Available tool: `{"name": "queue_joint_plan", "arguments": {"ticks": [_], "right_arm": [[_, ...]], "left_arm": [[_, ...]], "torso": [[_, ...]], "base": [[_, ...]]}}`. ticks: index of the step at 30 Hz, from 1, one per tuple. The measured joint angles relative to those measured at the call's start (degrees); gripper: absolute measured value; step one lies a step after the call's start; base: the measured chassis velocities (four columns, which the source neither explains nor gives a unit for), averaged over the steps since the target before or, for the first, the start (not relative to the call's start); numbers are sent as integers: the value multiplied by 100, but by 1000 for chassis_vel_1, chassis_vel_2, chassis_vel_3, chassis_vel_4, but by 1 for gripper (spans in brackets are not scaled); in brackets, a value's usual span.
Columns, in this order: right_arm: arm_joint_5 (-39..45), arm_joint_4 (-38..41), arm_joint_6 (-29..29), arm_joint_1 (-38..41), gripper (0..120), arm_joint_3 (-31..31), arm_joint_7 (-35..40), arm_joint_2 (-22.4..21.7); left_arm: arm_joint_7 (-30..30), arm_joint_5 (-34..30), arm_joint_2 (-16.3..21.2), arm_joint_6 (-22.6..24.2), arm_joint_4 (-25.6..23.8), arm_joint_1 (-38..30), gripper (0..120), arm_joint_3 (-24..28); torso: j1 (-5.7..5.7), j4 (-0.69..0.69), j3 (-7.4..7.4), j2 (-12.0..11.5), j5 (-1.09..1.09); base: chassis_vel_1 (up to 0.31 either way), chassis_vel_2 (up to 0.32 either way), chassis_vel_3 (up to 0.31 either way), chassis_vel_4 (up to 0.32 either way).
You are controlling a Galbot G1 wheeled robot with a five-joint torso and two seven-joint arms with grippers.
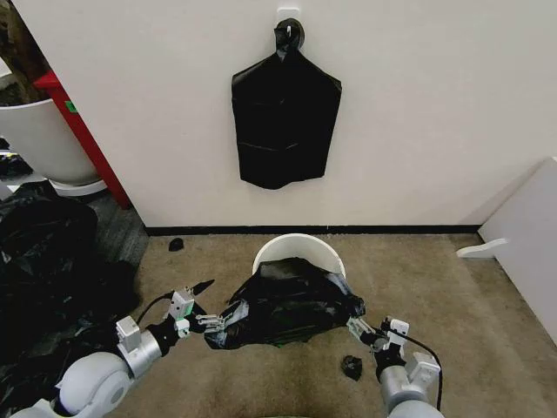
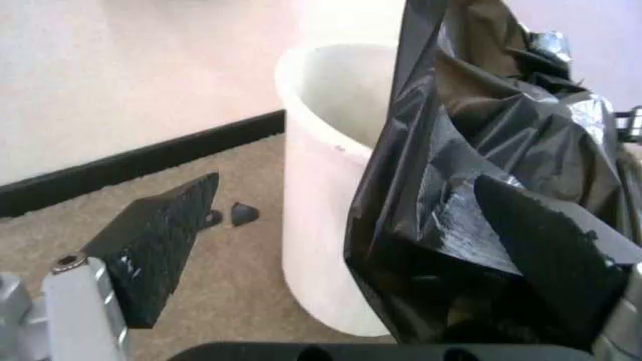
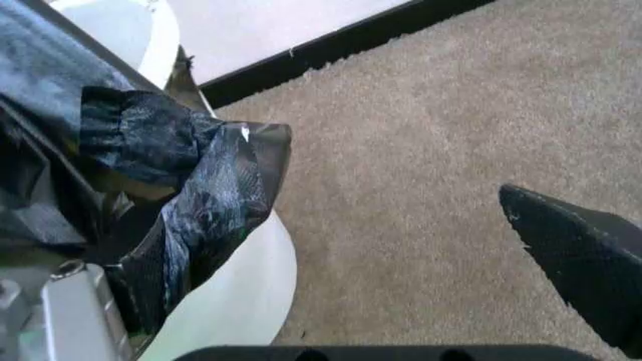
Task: Place the garbage bag over the trash bin.
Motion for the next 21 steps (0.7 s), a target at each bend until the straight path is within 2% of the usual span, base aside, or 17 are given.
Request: {"name": "queue_joint_plan", "arguments": {"ticks": [5, 9, 14, 21], "right_arm": [[12, -10, -15, -1, 100, 16, -7, -15], [-5, 25, -15, -60, 100, 26, -10, -15], [-53, 67, 2, -70, 100, -32, -28, 29], [-89, 123, 23, -104, 100, -60, -34, 44]], "left_arm": [[141, 263, 17, -21, -74, -16, 100, 55], [515, 542, 232, -4, -261, 45, 100, -36], [381, 652, 284, 194, -296, -72, 100, 67], [73, 740, 154, 511, -82, -371, 100, 270]], "torso": [[0, 0, 0, 0, -1], [0, 0, -1, 0, 2], [0, 0, -1, 0, -1], [0, 0, -1, 0, -1]], "base": [[0, 0, 0, 0], [0, 0, 0, 0], [0, 0, 0, 0], [0, 0, 0, 0]]}}
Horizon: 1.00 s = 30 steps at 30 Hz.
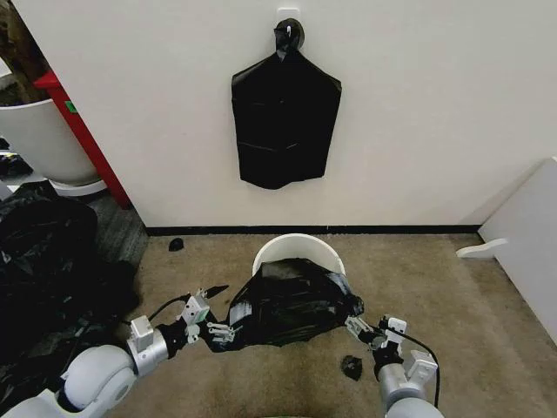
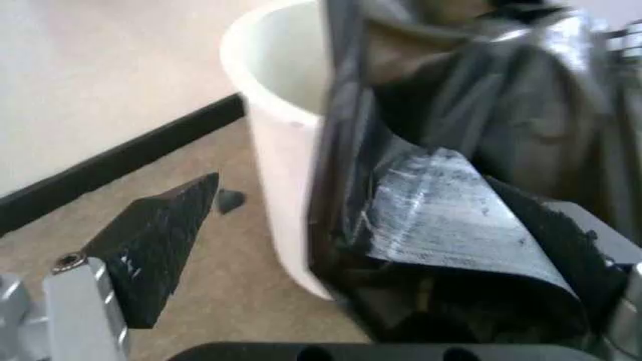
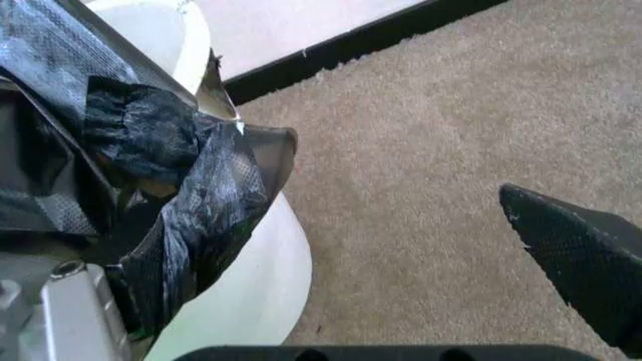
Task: Place the garbage bag over the trash bin.
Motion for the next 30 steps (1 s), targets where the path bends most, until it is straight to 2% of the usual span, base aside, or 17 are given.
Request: {"name": "queue_joint_plan", "arguments": {"ticks": [3, 5, 7, 9, 13, 21, 30], "right_arm": [[-5, 11, 23, -67, 100, 38, -13, -7], [-4, 18, 34, -116, 100, 73, -30, -16], [-3, 17, 34, -118, 100, 76, -31, -17], [19, -5, 36, -102, 100, 115, -35, -25], [170, -69, 17, 19, 100, 207, -59, -36], [354, -263, -40, 241, 100, 322, -162, -35], [339, -523, -47, 300, 100, 392, -342, 6]], "left_arm": [[-170, -1, -34, 74, 165, -141, 100, 32], [-241, 2, -108, 79, 482, -401, 100, 88], [-245, 4, -121, 78, 528, -438, 100, 96], [-273, 52, -247, 73, 883, -784, 100, 157], [-317, 177, -435, 60, 1228, -1245, 100, 237], [-351, 343, -626, 24, 1476, -1733, 100, 551], [-344, 554, -793, -75, 1649, -1613, 100, 635]], "torso": [[0, 1, 0, 0, 1], [0, 0, 0, 0, 1], [0, 0, 0, 0, 1], [0, 0, 0, 0, -1], [0, 0, 0, 0, 0], [0, 0, 0, 0, 2], [0, 1, 0, 0, 0]], "base": [[0, 0, 0, 0], [0, 0, 0, 0], [0, 0, 0, 0], [0, 0, 0, 0], [0, 0, 0, 0], [0, 0, 0, 0], [0, 0, 0, 0]]}}
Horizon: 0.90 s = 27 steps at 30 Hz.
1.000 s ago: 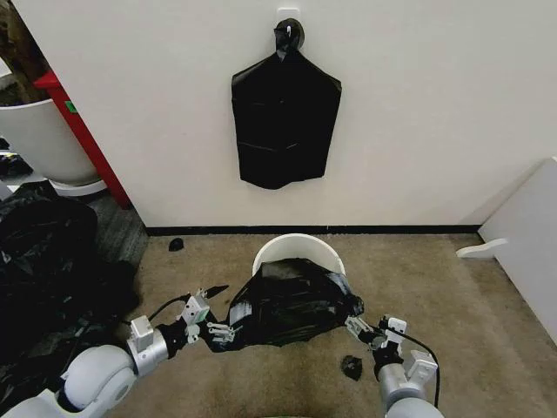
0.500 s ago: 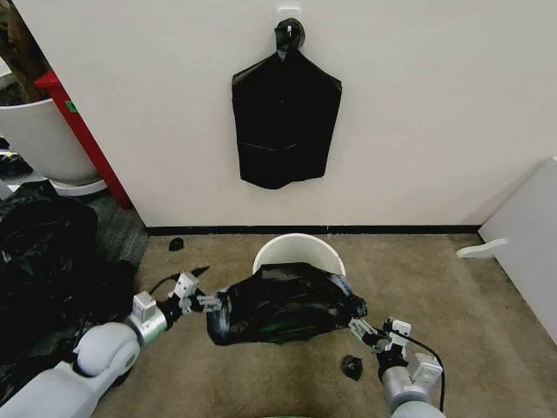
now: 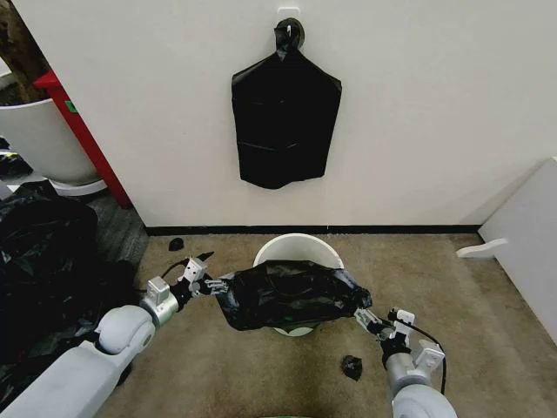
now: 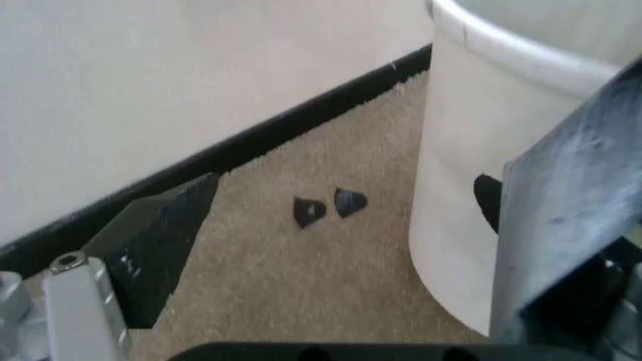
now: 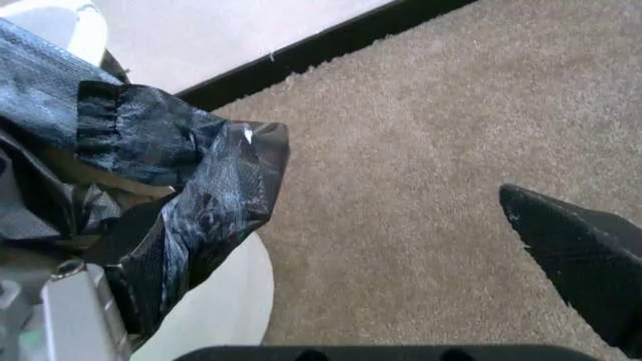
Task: Place the garbage bag over the trash bin.
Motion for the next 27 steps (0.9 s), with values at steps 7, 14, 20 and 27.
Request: {"name": "queue_joint_plan", "arguments": {"ticks": [7, 14, 20, 27], "right_arm": [[-27, -302, 42, 190, 100, -1, -206, 107], [-27, -590, 86, 393, 100, -19, -455, 191], [-42, -937, 139, 570, 100, -4, -670, 286], [-22, -983, 149, 544, 100, 114, -849, 240]], "left_arm": [[-7, 226, -255, -198, 452, -190, 100, 164], [-130, 369, -516, -310, 766, -403, 100, 427], [-223, 493, -665, -403, 1028, -536, 100, 578], [-326, 531, -686, -515, 1191, -605, 100, 528]], "torso": [[0, 0, 0, 0, 1], [0, -1, 0, 0, 0], [0, 0, 0, 0, 1], [0, 0, 0, 0, 1]], "base": [[0, 0, 0, 0], [0, 0, 0, 0], [0, 0, 0, 0], [0, 0, 0, 0]]}}
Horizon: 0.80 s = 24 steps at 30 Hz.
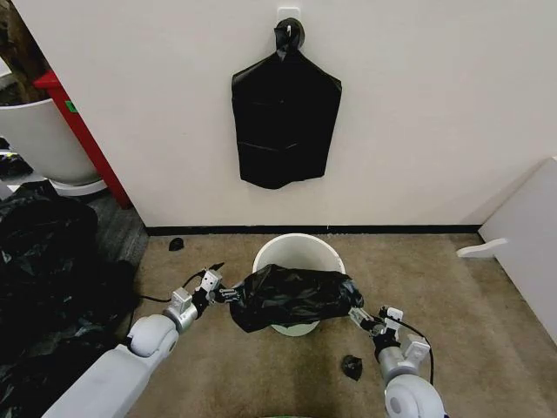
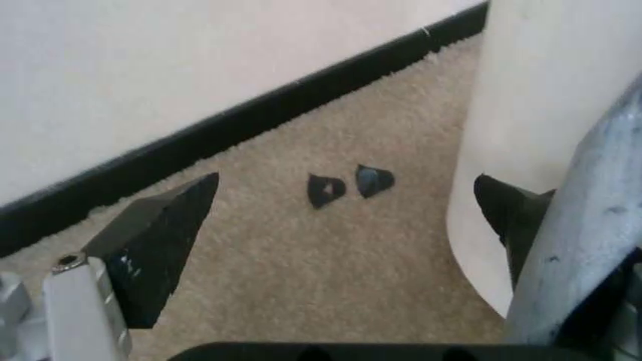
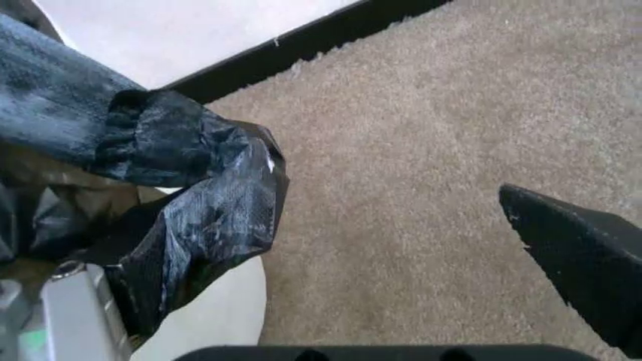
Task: Place the garbage bag over the trash bin.
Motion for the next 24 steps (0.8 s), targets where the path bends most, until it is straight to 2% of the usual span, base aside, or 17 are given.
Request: {"name": "queue_joint_plan", "arguments": {"ticks": [5, 9, 11, 17, 24], "right_arm": [[68, 216, -14, -116, 100, 78, -124, -87], [221, 478, -72, -420, 100, 322, -965, -216], [228, 485, -73, -475, 100, 372, -1130, -229], [293, 472, -98, -833, 100, 713, -2294, -357], [529, 385, -232, -947, 100, 1054, -3206, -471]], "left_arm": [[-2, -42, 72, -7, -133, 68, 100, -133], [75, -221, 270, -6, -566, 390, 100, -389], [109, -280, 324, 0, -688, 481, 100, -440], [580, -562, 624, 71, -1262, 943, 100, -633], [694, -635, 740, 54, -1308, 1027, 100, -662]], "torso": [[0, 0, 0, 0, -1], [0, 0, -1, 0, -2], [0, 0, 0, 0, 0], [0, 0, -1, 0, 0], [0, 0, -1, 0, 0]], "base": [[0, 0, 0, 0], [0, 0, 0, 0], [0, 0, 0, 0], [0, 0, 0, 0], [0, 0, 0, 0]]}}
